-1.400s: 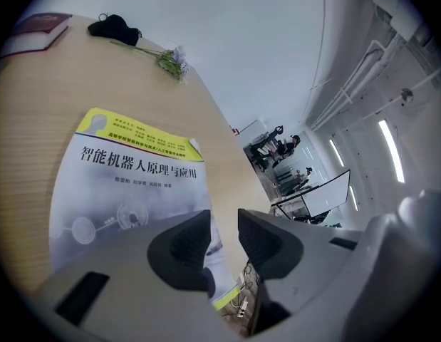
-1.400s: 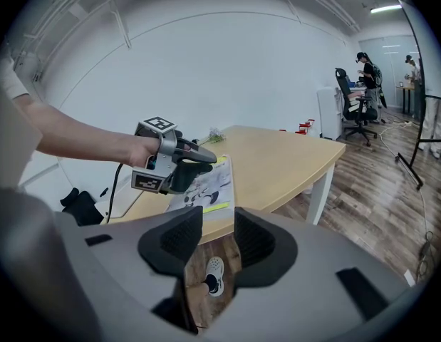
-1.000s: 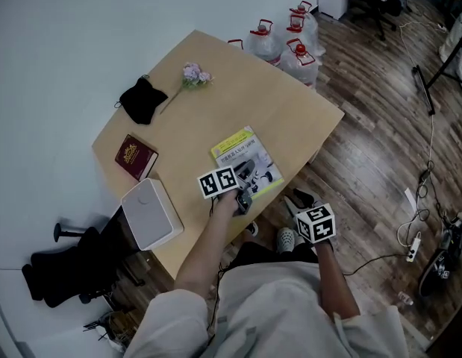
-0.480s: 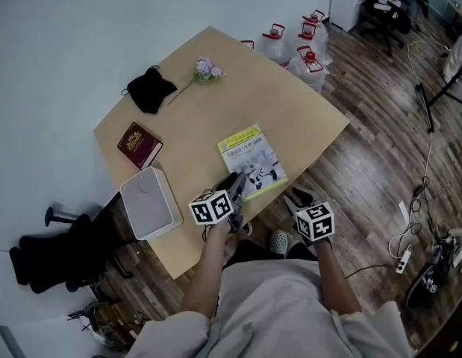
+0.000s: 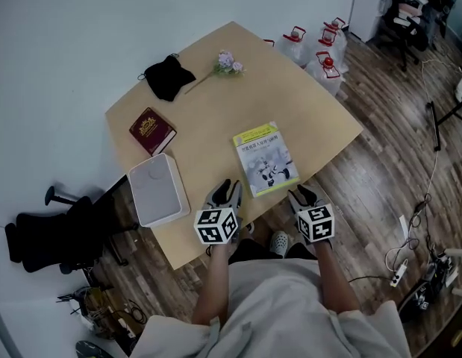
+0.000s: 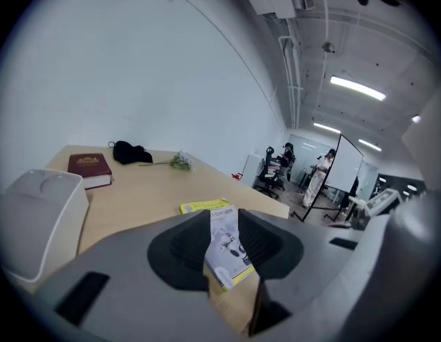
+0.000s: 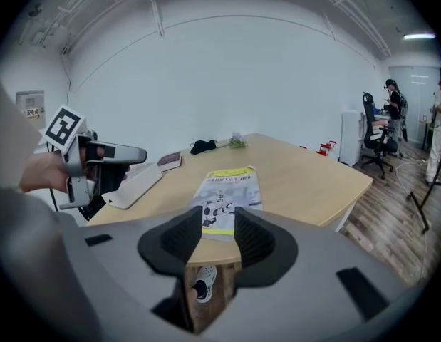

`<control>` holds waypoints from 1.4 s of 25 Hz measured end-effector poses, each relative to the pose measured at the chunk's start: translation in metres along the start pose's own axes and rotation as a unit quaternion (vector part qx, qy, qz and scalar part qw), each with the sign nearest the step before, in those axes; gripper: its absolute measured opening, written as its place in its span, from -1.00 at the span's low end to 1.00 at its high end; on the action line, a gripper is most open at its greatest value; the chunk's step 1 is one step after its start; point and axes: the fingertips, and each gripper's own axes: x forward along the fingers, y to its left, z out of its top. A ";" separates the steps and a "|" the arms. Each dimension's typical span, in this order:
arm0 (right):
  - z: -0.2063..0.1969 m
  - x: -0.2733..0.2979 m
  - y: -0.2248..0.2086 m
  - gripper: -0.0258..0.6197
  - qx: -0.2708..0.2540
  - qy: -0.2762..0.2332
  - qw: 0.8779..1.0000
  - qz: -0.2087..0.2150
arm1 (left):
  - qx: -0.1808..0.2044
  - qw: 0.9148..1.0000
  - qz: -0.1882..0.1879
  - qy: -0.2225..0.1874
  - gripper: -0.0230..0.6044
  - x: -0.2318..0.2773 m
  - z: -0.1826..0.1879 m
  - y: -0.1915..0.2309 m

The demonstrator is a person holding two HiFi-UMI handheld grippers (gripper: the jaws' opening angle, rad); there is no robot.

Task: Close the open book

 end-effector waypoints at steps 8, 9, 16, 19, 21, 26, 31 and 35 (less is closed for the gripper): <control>0.012 0.011 0.006 -0.46 -0.002 -0.019 1.000 -0.016 | 0.066 0.998 0.020 0.010 -0.53 -0.020 -0.014 -0.005; 0.012 0.012 0.006 -0.46 0.001 -0.019 1.000 -0.015 | 0.067 0.997 0.022 0.010 -0.53 -0.024 -0.015 -0.005; 0.018 0.016 0.016 -0.46 0.003 -0.021 1.000 -0.006 | 0.081 0.996 0.032 0.003 -0.54 -0.036 -0.017 -0.009; 0.020 0.017 0.019 -0.46 -0.001 -0.023 1.000 0.001 | 0.084 0.996 0.037 -0.001 -0.55 -0.038 -0.016 -0.010; 0.021 0.017 0.020 -0.47 -0.002 -0.024 1.000 0.002 | 0.085 0.995 0.045 -0.007 -0.60 -0.039 -0.014 -0.009; 0.021 0.016 0.019 -0.55 0.001 -0.024 1.000 -0.001 | 0.081 0.994 0.063 -0.019 -0.79 -0.043 -0.012 -0.003; 0.023 0.017 0.017 -0.64 0.001 -0.026 1.000 -0.001 | 0.074 0.996 0.053 -0.020 -0.85 -0.041 -0.011 -0.005; 0.025 0.015 0.017 -0.73 0.003 -0.031 1.000 -0.003 | 0.086 0.995 0.051 -0.017 -0.86 -0.042 -0.011 -0.007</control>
